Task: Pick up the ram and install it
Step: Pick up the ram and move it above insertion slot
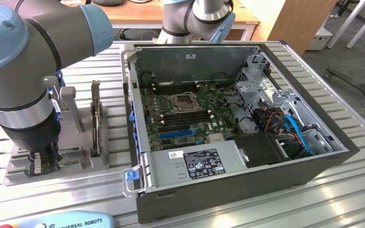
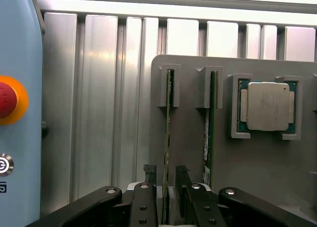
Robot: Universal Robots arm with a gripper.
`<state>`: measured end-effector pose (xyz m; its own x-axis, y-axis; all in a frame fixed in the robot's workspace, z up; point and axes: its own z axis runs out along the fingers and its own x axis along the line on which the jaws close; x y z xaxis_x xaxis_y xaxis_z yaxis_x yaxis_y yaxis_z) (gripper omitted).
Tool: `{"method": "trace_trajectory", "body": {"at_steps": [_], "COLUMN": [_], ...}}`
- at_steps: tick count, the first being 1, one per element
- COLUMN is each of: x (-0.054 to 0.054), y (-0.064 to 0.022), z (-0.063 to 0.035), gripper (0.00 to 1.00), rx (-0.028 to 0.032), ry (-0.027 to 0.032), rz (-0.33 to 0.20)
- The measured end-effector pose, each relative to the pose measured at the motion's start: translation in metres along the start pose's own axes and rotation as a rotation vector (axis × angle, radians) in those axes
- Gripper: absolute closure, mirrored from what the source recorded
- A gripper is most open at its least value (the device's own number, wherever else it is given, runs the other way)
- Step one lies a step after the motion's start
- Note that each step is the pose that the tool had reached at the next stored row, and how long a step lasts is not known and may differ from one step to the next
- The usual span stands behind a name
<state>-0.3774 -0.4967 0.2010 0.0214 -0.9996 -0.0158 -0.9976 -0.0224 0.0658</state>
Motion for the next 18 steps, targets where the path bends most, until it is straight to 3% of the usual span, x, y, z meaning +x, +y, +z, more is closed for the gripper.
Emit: {"method": "trace_trajectory", "body": {"at_steps": [8, 11, 18], "x": [0.0, 0.0, 0.0], "y": [0.0, 0.0, 0.0], "z": [0.0, 0.0, 0.0], "gripper": [0.72, 0.85, 0.85], "rx": [0.0, 0.0, 0.0], "ry": [0.0, 0.0, 0.0], "rz": [0.0, 0.0, 0.0]}}
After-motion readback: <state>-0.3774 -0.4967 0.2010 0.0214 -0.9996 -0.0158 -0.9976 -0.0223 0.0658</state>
